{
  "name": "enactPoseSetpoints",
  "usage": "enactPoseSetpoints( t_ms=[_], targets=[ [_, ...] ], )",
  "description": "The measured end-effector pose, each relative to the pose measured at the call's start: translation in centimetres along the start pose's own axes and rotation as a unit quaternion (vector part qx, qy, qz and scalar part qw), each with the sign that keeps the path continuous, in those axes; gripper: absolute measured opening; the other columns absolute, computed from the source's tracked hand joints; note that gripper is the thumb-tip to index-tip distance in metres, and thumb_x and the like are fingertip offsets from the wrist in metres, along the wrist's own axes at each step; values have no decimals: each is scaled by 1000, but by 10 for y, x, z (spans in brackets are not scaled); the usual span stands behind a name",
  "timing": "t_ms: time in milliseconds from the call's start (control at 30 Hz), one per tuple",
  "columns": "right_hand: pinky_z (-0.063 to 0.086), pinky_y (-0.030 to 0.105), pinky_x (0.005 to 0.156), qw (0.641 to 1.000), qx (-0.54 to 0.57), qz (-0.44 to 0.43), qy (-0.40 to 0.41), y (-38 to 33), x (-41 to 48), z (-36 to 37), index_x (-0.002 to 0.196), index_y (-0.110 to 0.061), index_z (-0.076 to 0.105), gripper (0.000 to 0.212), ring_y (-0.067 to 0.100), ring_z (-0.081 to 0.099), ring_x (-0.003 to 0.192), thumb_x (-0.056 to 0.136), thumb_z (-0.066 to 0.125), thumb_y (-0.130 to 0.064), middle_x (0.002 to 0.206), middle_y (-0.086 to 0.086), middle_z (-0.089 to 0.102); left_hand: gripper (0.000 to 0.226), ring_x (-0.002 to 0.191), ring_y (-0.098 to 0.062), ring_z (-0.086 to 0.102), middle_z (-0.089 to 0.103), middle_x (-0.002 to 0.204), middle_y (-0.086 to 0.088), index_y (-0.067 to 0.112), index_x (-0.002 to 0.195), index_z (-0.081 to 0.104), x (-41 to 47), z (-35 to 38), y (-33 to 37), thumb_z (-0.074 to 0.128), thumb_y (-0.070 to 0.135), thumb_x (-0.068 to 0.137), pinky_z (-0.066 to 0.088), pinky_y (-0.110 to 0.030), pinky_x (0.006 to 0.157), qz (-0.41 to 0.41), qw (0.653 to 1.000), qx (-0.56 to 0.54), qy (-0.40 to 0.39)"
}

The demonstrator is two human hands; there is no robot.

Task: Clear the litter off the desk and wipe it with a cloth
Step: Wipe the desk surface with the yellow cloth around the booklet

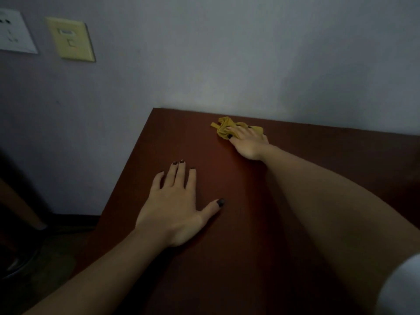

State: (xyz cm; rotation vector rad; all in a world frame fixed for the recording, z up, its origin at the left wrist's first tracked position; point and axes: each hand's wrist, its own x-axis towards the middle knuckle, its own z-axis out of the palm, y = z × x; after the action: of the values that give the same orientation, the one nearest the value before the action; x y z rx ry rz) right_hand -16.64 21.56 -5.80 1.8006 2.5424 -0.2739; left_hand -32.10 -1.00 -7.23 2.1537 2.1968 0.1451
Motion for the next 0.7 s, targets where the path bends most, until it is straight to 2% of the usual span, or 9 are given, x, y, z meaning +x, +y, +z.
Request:
enactPoseSetpoints(
  t_ms=[100, 167, 500, 633, 700],
  targets=[
    [-4, 54, 113, 1000, 0, 22, -2, -4, 9, -1, 146, -47, 8, 51, 20, -6, 146, 96, 16, -53, 159, -10, -4, 105, 144, -17, -18, -14, 158, -6, 18, 149, -9, 0, 2, 0, -11, 82, 66, -7, -39, 116, 1, 1000, -12, 6],
    [-7, 53, 113, 1000, -5, 4, -22, -1, 4, -3, 145, -49, 4, 51, 21, -10, 145, 96, 16, -54, 158, -10, -7, 104, 144, -17, -17, -14, 158, -6, 18, 150, -8, -1, 1, 1, -9, 81, 67, -7, -39, 116, 2, 1000, -16, -1],
    [-10, 50, 112, 977, -72, -184, -87, -10, -104, 1, 142, -53, -2, 51, 20, -19, 143, 100, 23, -46, 157, -10, -15, 93, 145, -17, -13, -9, 159, -6, 18, 151, -1, 0, -4, 4, 8, 77, 81, -5, -38, 117, -6, 999, -30, -19],
    [-15, 41, 110, 956, -64, -266, -109, -3, -157, 7, 130, -63, -11, 45, 9, -25, 138, 99, 19, -51, 151, -21, -20, 95, 145, -18, -14, -11, 159, -7, 17, 151, -4, -1, -5, 5, 9, 78, 80, -4, -38, 117, -9, 999, -20, -33],
    [-14, 36, 111, 950, -41, -295, -93, 2, -172, 7, 134, -61, -3, 46, 5, -21, 138, 100, 24, -47, 149, -24, -12, 97, 145, -18, -14, -12, 158, -7, 15, 151, -5, -1, -5, 5, 7, 79, 79, -5, -39, 117, -11, 999, -13, -38]
  ],
)
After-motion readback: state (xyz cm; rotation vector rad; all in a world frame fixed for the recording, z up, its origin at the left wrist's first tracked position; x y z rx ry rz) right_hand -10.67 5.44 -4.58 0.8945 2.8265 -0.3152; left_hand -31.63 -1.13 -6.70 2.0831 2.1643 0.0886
